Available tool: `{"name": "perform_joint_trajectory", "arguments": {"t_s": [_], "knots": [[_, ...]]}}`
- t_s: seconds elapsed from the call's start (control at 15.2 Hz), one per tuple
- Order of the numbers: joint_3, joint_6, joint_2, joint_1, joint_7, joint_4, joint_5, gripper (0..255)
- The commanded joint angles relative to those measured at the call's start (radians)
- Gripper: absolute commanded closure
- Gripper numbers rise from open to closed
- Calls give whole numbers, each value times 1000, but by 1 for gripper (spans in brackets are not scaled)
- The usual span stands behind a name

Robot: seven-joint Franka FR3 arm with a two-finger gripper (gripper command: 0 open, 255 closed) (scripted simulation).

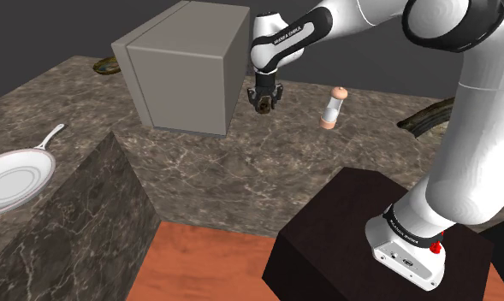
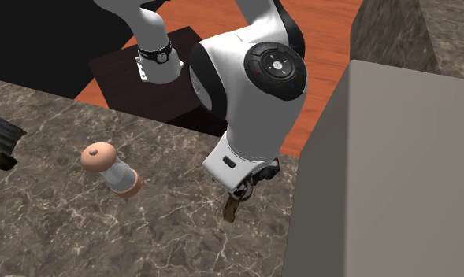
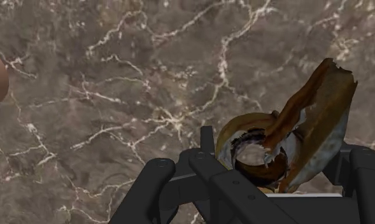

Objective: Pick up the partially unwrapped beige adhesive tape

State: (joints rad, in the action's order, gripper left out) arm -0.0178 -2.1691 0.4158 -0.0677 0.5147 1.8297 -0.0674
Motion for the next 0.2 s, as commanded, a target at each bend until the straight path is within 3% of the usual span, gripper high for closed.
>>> {"name": "perform_joint_trajectory", "arguments": {"t_s": [0.0,0.13], "knots": [[-1,24,-14,1,0,-9,1,255],[-1,25,-15,1,0,-10,1,255]]}}
